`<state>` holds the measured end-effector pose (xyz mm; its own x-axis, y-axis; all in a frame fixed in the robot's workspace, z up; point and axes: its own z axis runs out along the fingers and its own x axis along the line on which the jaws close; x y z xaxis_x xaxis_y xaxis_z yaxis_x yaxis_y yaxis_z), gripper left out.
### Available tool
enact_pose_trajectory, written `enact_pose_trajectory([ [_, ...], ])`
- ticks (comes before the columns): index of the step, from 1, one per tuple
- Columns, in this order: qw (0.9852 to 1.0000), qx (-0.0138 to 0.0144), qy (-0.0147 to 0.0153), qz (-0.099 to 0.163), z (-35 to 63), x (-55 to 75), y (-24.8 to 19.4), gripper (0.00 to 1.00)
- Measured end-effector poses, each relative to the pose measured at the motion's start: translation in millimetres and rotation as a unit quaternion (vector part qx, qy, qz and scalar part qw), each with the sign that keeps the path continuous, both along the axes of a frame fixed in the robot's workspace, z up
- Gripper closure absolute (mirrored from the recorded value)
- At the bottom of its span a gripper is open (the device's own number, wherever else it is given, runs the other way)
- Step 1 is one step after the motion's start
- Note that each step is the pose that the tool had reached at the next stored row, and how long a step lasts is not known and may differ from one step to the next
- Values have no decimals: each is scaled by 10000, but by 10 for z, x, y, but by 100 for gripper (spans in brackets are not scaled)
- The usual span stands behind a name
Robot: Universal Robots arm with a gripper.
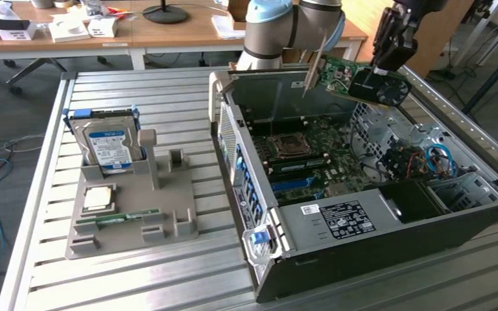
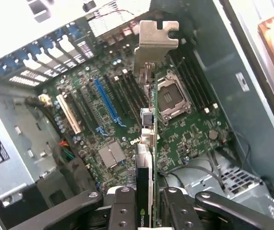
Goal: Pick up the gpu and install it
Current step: 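Insert the gpu into the slot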
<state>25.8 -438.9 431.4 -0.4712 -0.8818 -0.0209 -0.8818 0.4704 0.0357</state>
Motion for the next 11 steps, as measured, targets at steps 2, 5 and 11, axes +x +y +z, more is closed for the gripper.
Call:
enact_pose_trajectory([
  [2, 9998, 0, 0, 175, 0, 0, 0, 74],
  [5, 9991, 0, 0, 428, -1, 0, 0, 74],
  [11, 9956, 0, 0, 936, -1, 0, 0, 74],
])
